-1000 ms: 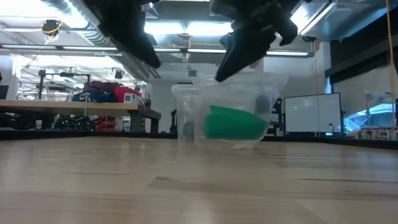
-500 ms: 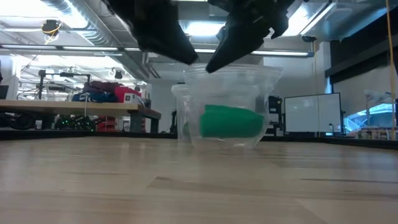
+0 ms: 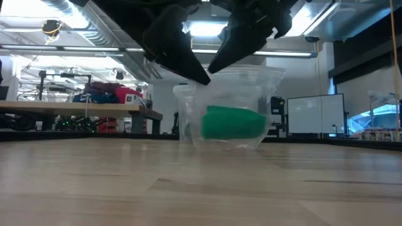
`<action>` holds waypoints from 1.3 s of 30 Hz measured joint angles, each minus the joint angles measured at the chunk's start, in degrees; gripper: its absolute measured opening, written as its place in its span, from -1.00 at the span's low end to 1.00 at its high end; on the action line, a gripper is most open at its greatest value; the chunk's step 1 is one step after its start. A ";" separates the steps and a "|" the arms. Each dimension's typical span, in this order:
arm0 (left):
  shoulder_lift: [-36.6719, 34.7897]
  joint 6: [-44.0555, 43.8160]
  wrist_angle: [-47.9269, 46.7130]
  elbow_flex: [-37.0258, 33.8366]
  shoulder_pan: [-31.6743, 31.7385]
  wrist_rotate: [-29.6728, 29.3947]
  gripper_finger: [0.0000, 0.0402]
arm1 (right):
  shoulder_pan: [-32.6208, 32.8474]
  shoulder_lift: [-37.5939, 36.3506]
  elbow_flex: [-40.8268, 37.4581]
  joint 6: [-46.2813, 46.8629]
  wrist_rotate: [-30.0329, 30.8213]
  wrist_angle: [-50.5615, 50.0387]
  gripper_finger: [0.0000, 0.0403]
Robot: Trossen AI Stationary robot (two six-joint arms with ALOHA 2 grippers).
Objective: Roll bandage
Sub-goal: Close the transparent zip bag
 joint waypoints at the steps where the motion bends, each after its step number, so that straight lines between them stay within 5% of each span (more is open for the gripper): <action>1: -0.22 0.10 0.00 0.00 0.00 0.00 -0.67 | 0.00 0.00 0.00 0.00 -0.04 0.04 -0.84; 4: -0.88 0.97 -0.05 0.00 -0.03 -0.04 -0.92 | 0.00 0.00 0.00 0.00 -0.07 0.04 -0.84; 8: -1.18 1.83 -0.10 0.00 -0.11 -0.10 -0.98 | 0.00 0.00 0.07 -0.02 -0.11 0.02 -0.84; 35: -1.32 -1.33 -6.80 -0.10 -1.46 -0.66 -1.00 | -0.02 -6.37 -0.07 5.59 2.94 -30.84 -0.84; 39: -1.29 -1.31 -4.98 -0.06 -1.40 -0.66 -1.00 | -0.02 -6.47 -0.07 5.78 3.50 -29.26 -0.84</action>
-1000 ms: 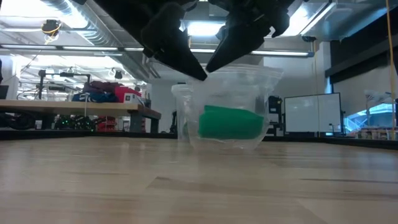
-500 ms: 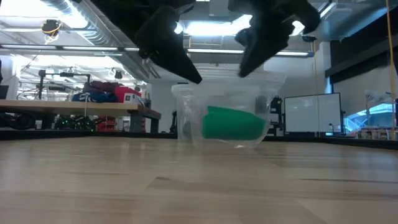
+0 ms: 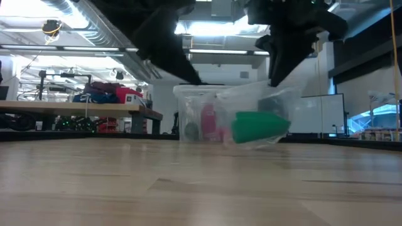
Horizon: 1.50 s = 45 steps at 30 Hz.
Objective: Roll bandage
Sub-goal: Close the transparent zip bag
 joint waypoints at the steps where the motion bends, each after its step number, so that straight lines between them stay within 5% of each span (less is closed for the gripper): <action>1: -0.02 0.21 1.19 0.02 0.00 0.00 -1.00 | 0.00 0.00 0.00 -0.04 -0.04 0.87 -0.84; 8: -0.57 1.25 4.91 1.00 0.10 0.02 -0.91 | 0.00 0.00 0.02 -0.20 -2.25 7.46 -0.84; 20: 1.74 5.10 16.36 1.14 3.84 0.34 -0.25 | 0.00 0.05 0.04 -0.33 -3.53 11.29 -0.84; 24: 3.62 4.38 16.71 1.14 5.34 7.58 -0.20 | -0.02 0.07 0.07 -0.33 -3.52 11.80 -0.84; 28: 4.35 4.28 16.95 1.14 5.53 8.70 -0.27 | -0.01 0.07 0.07 -0.36 -3.55 11.82 -0.84; 40: 3.54 7.13 17.94 1.14 5.85 8.61 -0.95 | -0.02 0.07 0.11 -1.69 -3.57 12.02 -0.84; 45: 3.54 6.58 17.82 1.11 6.01 8.61 -0.99 | -0.02 0.09 0.10 -1.71 -3.54 11.86 -0.84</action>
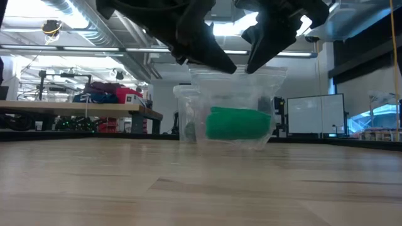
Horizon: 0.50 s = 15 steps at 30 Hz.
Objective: Roll bandage
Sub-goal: Close the transparent zip bag
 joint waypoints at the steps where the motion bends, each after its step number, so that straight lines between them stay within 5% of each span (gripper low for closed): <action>1: 0.00 0.00 -0.35 0.00 0.00 -0.04 -0.99 | 0.00 0.00 0.01 -0.02 0.02 -0.07 -0.84; 15: -0.11 -3.60 -11.06 0.28 -0.68 -4.12 -1.00 | 0.02 -0.24 0.29 0.96 1.50 -11.70 -0.84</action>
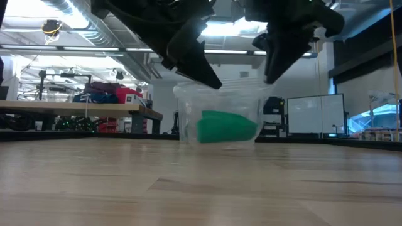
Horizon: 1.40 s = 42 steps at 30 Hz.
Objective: Roll bandage
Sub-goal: Close the transparent zip bag, then open the transparent container
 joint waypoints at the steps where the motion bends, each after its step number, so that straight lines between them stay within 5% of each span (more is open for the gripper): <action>1: 0.00 0.06 0.26 -0.04 -0.09 0.02 -1.00 | 0.00 0.00 -0.02 0.28 -0.02 -0.13 -0.84; 7: 0.03 2.35 3.39 0.18 -0.20 0.02 -0.92 | 0.04 -0.09 -0.35 3.76 -0.28 2.22 -0.78; 17: -6.06 5.64 -15.75 7.53 -1.35 -0.50 -0.53 | -0.56 -1.12 7.62 0.26 5.95 -7.46 0.01; 22: -13.95 12.75 -15.88 5.02 0.88 -1.30 -0.44 | -5.86 -5.09 8.05 -11.39 8.42 0.43 0.22; 29: -22.50 18.55 -7.31 -4.98 10.49 -1.45 -0.49 | -21.25 -5.28 7.89 -18.73 1.22 12.62 0.19; 37: -28.33 13.26 -1.11 -12.85 22.20 -1.20 -0.52 | -38.46 -6.75 2.98 -17.00 -10.15 9.88 0.09; 42: -29.51 8.81 0.34 -13.57 31.55 5.73 -0.52 | -48.28 -9.81 -5.10 -12.21 -13.04 16.71 0.04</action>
